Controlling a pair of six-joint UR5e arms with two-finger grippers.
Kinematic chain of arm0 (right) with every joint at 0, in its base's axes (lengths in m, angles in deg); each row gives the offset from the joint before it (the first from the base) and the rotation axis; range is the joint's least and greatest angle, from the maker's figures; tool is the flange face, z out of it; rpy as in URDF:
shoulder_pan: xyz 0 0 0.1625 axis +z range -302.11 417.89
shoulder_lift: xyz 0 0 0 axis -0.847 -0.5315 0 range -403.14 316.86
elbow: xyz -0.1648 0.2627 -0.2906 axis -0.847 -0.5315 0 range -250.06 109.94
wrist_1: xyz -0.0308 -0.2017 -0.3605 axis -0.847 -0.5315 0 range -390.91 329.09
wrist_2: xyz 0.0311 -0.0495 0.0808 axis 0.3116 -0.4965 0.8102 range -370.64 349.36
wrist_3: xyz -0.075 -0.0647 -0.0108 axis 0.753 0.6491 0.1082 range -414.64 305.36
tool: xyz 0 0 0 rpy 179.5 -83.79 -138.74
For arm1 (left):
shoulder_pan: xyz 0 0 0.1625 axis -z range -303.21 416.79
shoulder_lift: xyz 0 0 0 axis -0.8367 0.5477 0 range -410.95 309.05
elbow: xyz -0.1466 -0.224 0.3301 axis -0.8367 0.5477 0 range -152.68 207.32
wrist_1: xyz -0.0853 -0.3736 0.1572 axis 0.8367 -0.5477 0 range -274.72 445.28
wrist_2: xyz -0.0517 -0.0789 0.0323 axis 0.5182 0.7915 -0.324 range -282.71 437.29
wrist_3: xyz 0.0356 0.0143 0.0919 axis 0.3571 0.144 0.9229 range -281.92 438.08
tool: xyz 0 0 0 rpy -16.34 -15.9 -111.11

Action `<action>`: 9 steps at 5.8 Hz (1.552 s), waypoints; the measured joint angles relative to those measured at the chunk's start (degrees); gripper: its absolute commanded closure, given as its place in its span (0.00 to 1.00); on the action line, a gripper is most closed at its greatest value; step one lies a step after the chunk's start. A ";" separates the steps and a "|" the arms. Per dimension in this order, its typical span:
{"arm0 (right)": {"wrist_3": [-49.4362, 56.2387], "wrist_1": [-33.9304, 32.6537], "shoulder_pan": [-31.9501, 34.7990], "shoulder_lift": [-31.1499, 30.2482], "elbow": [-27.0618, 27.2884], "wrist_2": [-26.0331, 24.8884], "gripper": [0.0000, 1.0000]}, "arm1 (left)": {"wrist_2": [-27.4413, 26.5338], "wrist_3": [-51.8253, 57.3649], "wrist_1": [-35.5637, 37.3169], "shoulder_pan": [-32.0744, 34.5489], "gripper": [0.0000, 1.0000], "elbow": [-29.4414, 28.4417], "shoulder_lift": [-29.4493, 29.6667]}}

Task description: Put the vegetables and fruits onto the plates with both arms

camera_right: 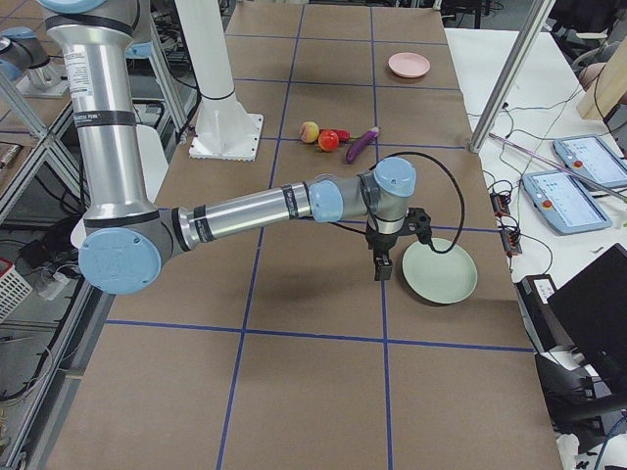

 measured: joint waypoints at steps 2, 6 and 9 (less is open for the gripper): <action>0.00 0.13 -0.05 -0.40 0.35 0.05 0.00 | 0.05 0.32 -0.10 0.04 0.00 -0.55 -1.08; -0.51 0.43 -0.14 -2.34 3.01 1.00 0.00 | 0.03 0.08 0.16 0.43 0.00 -1.48 -3.74; -0.56 0.32 -0.81 -2.56 4.21 2.98 0.00 | 0.01 -0.01 -0.01 0.48 0.00 -2.02 -3.81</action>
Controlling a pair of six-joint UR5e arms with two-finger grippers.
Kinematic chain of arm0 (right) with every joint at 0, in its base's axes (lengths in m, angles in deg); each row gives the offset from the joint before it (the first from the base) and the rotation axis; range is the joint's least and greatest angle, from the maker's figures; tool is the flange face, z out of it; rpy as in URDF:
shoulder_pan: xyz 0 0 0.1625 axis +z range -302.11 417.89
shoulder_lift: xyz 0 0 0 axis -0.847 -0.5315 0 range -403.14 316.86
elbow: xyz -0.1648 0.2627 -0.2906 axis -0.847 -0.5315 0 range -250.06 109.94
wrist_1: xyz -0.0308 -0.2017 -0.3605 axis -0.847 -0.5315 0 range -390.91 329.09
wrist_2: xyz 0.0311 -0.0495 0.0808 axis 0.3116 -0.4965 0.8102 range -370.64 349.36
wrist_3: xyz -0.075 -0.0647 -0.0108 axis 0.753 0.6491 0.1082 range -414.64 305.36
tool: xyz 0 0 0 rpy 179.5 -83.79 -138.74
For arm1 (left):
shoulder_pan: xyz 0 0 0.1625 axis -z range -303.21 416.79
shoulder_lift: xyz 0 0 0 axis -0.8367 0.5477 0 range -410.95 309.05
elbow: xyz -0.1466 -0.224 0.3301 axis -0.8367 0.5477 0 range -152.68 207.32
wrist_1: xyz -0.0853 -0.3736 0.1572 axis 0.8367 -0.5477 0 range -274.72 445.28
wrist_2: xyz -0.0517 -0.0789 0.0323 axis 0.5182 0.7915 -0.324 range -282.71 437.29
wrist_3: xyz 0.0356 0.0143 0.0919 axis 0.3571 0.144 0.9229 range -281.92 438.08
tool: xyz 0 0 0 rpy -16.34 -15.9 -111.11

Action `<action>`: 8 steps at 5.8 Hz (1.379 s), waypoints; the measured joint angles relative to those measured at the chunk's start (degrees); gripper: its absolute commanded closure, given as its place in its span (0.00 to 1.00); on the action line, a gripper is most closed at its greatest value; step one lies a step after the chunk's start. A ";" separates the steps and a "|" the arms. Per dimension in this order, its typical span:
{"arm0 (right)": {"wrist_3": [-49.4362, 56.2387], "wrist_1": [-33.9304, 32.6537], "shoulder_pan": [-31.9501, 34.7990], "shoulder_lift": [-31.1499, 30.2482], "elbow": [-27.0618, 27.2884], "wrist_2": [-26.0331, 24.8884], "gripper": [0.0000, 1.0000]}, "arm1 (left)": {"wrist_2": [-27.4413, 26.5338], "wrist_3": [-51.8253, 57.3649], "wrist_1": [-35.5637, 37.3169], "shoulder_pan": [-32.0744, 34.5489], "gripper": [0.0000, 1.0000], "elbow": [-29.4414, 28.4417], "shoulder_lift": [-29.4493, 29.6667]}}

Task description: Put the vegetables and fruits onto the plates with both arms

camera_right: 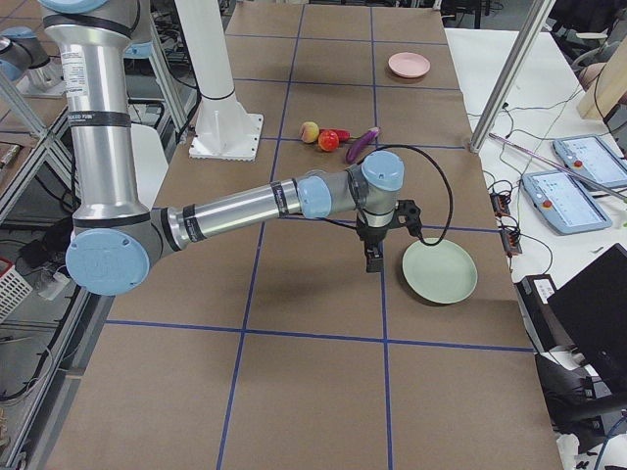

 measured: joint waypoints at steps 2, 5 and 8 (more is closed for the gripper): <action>0.08 0.16 -0.71 -1.75 1.08 2.37 0.00 | 0.52 -0.15 -0.84 -0.45 0.00 0.76 0.25; -4.06 3.42 -2.62 -2.74 2.17 7.69 0.00 | 5.64 -13.92 -4.47 -7.77 0.00 4.52 3.85; -14.94 12.02 -8.52 -1.78 2.35 8.94 0.00 | 5.63 -46.67 -4.14 -23.15 0.00 7.94 15.10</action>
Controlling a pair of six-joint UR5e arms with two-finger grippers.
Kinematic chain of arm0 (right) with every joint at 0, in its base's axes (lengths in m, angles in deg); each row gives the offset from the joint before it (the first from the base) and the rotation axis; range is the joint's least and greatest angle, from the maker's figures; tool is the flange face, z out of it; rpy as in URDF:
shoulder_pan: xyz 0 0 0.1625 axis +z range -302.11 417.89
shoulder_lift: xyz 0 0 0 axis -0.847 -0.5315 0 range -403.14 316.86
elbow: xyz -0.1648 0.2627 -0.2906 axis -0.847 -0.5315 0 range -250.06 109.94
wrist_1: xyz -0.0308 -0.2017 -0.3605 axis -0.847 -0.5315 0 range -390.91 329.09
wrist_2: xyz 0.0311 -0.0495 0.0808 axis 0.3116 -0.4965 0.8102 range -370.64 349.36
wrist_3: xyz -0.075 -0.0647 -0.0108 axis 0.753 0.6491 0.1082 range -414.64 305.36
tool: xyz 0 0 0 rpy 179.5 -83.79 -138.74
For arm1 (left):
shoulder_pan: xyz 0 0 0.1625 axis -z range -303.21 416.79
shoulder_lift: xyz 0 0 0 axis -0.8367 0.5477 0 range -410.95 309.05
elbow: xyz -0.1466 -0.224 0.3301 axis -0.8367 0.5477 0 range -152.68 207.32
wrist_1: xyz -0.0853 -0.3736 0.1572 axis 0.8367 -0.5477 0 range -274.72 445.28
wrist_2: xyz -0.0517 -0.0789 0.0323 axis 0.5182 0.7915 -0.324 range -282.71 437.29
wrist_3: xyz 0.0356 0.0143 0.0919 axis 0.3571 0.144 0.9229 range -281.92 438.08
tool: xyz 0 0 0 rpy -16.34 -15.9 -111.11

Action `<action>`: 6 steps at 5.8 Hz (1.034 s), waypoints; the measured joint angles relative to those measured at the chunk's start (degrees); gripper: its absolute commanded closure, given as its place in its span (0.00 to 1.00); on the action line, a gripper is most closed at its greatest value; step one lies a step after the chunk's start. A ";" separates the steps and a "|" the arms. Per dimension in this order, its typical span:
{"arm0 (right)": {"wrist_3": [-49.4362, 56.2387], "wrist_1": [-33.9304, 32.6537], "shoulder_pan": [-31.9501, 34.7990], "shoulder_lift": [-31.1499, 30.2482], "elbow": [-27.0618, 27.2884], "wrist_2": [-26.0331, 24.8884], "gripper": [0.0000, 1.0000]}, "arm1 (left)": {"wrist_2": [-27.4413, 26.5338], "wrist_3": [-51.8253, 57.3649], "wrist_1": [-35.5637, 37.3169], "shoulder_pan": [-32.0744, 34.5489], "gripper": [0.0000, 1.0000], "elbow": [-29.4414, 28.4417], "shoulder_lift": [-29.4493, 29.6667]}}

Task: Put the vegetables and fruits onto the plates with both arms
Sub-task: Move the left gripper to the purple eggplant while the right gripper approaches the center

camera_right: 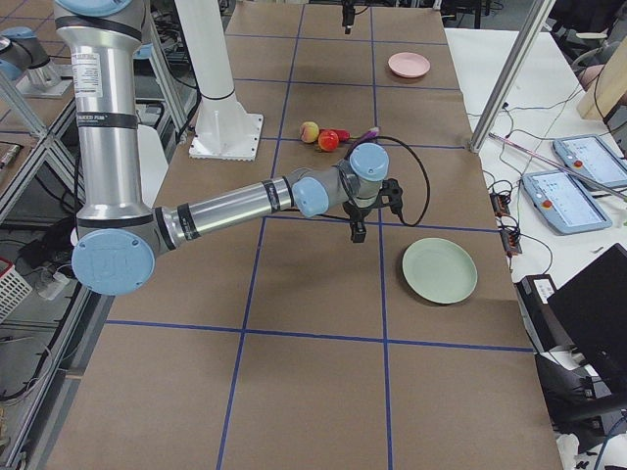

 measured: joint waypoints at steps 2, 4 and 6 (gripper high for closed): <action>-14.89 8.38 -8.01 1.71 0.10 -1.44 0.00 | -1.14 -19.80 0.09 -8.87 0.00 -7.37 14.64; -30.83 11.61 -15.66 6.90 -0.09 -5.73 0.00 | -6.86 -32.81 -0.58 -15.98 0.00 -22.12 30.55; -35.05 11.90 -18.30 8.80 0.19 -8.04 0.00 | -10.68 -41.04 -6.57 -18.86 0.00 -36.19 40.58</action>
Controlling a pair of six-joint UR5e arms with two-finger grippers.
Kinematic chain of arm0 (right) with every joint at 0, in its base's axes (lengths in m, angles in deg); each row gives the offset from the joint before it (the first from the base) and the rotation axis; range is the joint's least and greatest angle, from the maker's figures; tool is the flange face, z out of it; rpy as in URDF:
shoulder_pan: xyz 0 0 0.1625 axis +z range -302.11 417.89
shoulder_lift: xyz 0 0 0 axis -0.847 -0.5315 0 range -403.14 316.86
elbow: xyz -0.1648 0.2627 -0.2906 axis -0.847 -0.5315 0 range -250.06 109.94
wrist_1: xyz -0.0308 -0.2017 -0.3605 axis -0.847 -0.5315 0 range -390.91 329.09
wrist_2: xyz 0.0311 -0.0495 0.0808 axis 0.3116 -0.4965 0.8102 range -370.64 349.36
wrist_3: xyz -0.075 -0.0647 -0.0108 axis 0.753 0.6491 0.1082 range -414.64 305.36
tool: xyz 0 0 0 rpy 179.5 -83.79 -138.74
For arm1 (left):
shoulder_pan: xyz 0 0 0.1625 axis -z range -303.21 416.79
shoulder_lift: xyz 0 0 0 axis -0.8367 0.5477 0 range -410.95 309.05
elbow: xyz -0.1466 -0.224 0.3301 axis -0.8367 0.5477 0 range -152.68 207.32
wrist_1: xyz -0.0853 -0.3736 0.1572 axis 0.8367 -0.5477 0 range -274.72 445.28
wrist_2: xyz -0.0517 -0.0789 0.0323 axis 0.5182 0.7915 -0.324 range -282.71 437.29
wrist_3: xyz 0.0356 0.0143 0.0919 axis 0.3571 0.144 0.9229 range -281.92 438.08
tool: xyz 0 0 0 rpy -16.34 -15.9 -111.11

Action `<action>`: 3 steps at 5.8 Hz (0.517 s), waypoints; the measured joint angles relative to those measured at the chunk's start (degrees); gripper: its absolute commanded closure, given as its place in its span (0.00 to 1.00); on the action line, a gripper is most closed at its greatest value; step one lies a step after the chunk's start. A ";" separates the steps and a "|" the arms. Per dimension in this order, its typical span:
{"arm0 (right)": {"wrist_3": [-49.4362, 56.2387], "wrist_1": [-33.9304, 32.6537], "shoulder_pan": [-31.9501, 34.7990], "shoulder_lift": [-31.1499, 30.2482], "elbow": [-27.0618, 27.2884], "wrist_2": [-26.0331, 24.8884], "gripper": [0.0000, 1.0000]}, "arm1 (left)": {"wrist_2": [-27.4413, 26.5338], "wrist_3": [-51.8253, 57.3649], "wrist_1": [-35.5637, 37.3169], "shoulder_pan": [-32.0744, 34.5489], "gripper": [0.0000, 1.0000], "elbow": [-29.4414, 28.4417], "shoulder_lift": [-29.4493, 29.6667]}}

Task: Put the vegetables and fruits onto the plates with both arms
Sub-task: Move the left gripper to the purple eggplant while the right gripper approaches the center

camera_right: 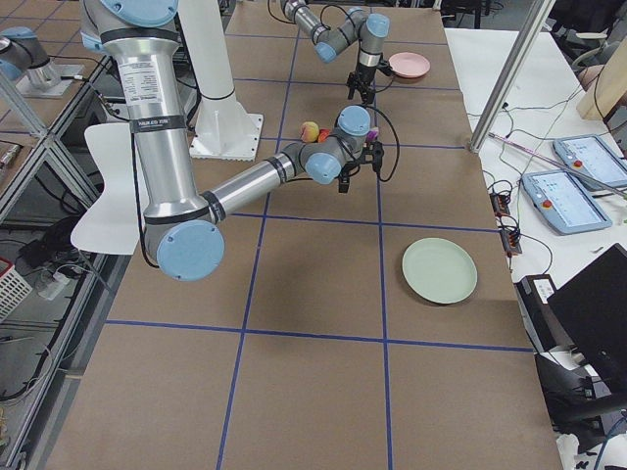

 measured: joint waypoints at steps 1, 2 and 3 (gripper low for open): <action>-0.69 0.02 -0.38 0.25 0.11 -0.42 0.00 | -2.07 -5.34 -6.18 -0.85 0.00 -6.74 3.02; -1.00 0.02 -0.62 0.38 0.16 -0.61 0.00 | -5.15 -10.45 -11.44 -1.80 0.00 -11.88 5.41; -1.10 0.02 -0.76 0.42 0.26 -0.70 0.00 | -7.54 -13.23 -13.86 -2.56 0.00 -14.74 6.86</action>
